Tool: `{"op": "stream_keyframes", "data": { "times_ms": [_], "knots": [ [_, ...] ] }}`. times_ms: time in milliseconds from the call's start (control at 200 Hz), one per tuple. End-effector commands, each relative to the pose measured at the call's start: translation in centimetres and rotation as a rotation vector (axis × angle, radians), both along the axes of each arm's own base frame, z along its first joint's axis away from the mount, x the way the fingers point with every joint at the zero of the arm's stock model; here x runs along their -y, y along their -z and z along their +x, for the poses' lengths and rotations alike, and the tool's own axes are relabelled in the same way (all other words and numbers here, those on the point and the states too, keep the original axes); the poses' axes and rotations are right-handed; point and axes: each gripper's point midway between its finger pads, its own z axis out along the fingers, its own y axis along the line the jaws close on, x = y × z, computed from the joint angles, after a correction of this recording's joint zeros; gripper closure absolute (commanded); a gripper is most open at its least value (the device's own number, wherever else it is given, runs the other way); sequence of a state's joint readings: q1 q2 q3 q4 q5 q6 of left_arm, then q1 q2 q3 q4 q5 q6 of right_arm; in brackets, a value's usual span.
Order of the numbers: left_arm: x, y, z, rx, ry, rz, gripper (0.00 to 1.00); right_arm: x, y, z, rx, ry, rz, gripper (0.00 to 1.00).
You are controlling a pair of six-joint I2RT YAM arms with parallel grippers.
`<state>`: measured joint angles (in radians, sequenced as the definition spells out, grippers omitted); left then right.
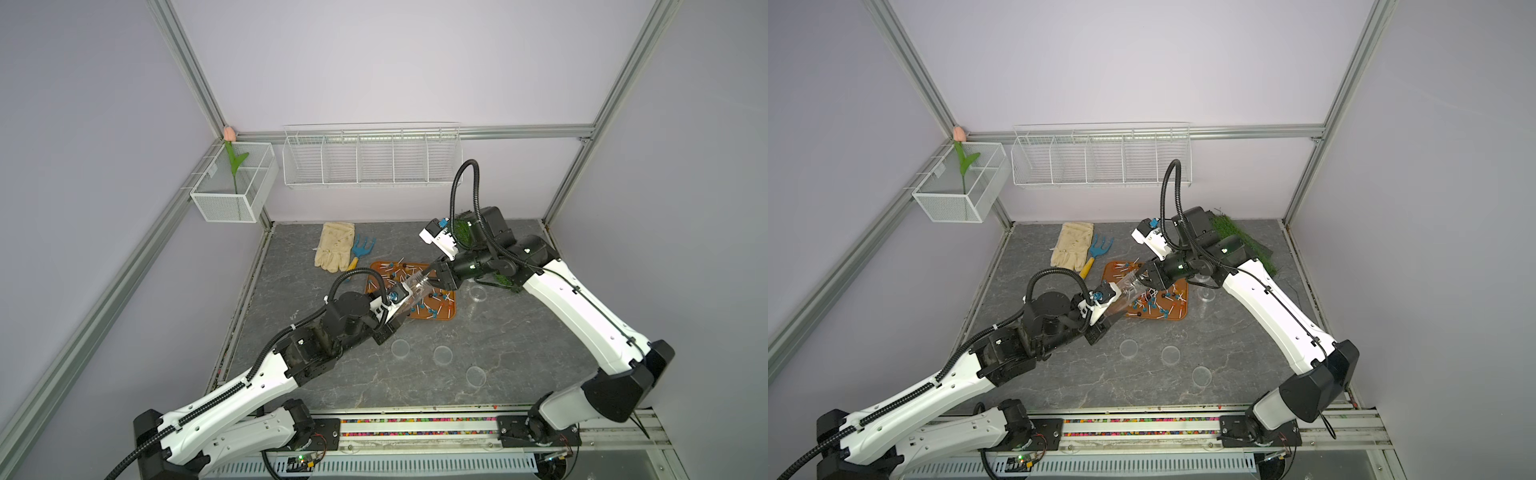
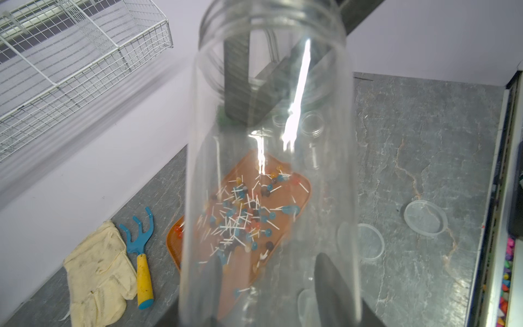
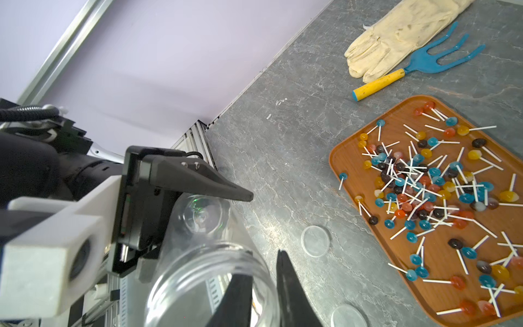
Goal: Pour the candies out of the jar
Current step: Place the jar at the center of the board.
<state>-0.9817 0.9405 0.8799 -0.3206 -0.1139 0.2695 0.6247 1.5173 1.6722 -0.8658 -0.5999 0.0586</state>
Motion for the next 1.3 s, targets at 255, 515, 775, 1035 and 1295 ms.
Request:
{"op": "stream_keyframes", "data": {
  "times_ms": [255, 515, 775, 1035, 1295],
  "knots": [
    [-1.8, -2.8, 1.4, 0.046, -0.145, -0.120, 0.01, 1.0, 0.1, 3.1, 0.093, 0.115, -0.051, 0.93],
    [-6.1, -3.6, 0.7, 0.046, -0.274, -0.245, 0.01, 10.3, 3.3, 14.7, 0.194, 0.510, -0.395, 0.93],
    [-9.0, -2.3, -0.8, -0.016, -0.323, -0.299, 0.00, 16.6, 8.9, 21.9, 0.156, 0.654, -0.715, 0.94],
    [-9.7, -0.5, -1.0, -0.041, -0.350, -0.308, 0.00, 18.4, 14.1, 23.2, 0.116, 0.620, -0.923, 0.93],
    [-8.7, 0.2, -0.6, -0.056, -0.335, -0.290, 0.00, 18.8, 17.9, 23.3, 0.079, 0.610, -0.970, 0.93]
  ]
}}
